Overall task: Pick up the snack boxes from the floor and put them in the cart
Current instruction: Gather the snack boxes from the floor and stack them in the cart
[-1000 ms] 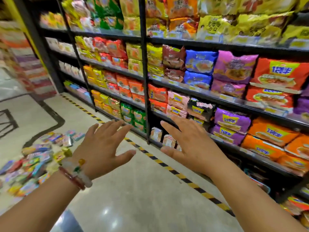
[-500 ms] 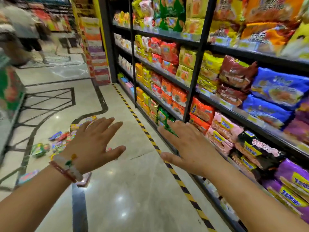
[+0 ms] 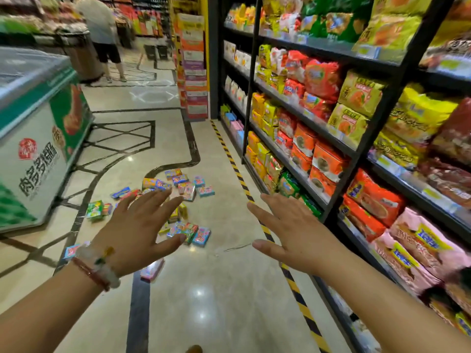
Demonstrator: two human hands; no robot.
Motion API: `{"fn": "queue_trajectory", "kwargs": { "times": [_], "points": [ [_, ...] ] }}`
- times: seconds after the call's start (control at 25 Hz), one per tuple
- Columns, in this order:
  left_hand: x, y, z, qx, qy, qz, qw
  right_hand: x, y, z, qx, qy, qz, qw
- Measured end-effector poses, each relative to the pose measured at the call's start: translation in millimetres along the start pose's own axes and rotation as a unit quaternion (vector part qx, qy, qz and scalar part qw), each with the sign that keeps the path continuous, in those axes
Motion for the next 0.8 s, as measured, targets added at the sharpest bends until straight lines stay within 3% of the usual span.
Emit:
{"fn": "queue_trajectory", "kwargs": {
  "times": [0.44,0.8],
  "points": [
    [-63.6,153.2,167.7,0.001,0.042,0.035,0.999,-14.9,240.2,-17.1,0.009,0.031,0.0,0.999],
    [-156.9,254.5,262.6,0.007,0.004,0.063,0.998,-78.5,405.1,-54.5,0.012,0.01,-0.004,1.0]
  ]
}}
Point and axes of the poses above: each hand's wrist, its own y-axis towards the middle knuckle, its own x-axis out of the back of the hand, z = x × y, the point moved 4 cm from there along y, towards the middle knuckle, and after that the axes turned 5 degrees about z, right-handed, at the moved point
